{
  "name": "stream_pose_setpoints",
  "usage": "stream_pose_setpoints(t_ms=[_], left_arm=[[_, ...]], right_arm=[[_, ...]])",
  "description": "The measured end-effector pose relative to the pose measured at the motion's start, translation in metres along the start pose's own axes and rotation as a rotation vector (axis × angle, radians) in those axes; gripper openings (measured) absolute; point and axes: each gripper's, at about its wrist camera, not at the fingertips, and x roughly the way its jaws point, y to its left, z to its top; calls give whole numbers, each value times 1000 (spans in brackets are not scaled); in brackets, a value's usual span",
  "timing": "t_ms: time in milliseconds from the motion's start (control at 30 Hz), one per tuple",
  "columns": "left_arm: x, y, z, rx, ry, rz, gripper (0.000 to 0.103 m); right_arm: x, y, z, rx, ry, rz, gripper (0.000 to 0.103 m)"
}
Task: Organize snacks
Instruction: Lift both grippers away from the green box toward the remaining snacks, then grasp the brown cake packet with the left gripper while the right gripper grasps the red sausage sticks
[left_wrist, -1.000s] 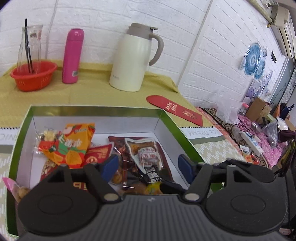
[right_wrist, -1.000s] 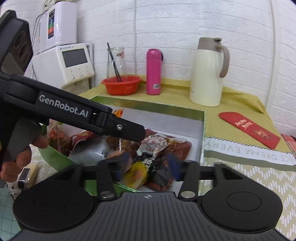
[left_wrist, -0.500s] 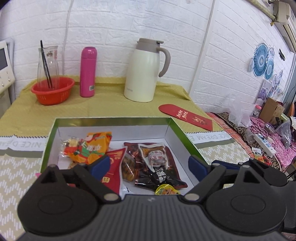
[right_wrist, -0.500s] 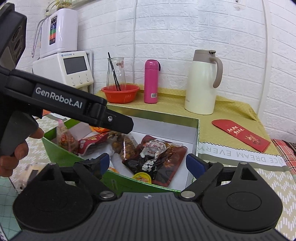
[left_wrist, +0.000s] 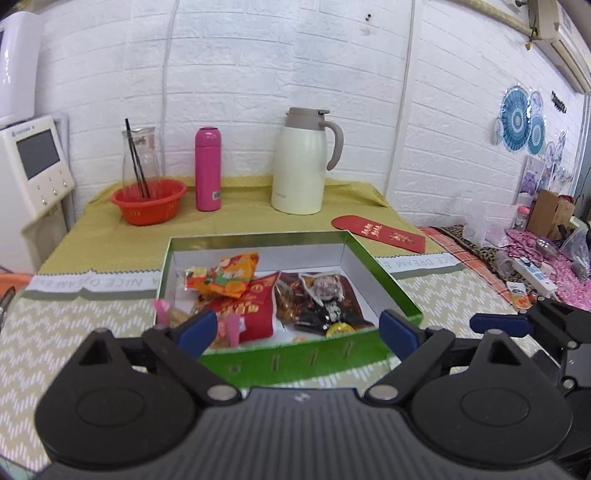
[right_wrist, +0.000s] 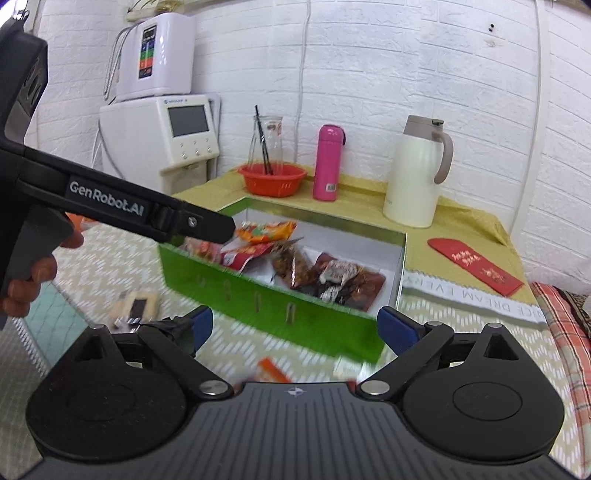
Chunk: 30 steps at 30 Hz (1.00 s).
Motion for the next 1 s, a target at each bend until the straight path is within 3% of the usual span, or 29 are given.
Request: stream_pose_setpoints(t_ms=[100,200,500,700,833,1000], left_arm=[[-12,2,-22,-22,29,-53,93],[-13,-1,-46,-36,79,-32,93],[-23,-6,-104,-104,126,-138,93],[-15,-9,-109,-99,160,-169,93],[5,-12,-103,-87,191,-171,93],[37,-27,-96,-34,239,-161,92]], right_arm=[[-25,2,-17,11,23,10,103],[-36,1,-39,29,58,9,103],[4,-26,-80,225,160,-69,103],[35,-30,-77,256,162,-134,103],[29,-27,-79,207,161,-151,89],[13,-26,-86,174,171,-132,86]])
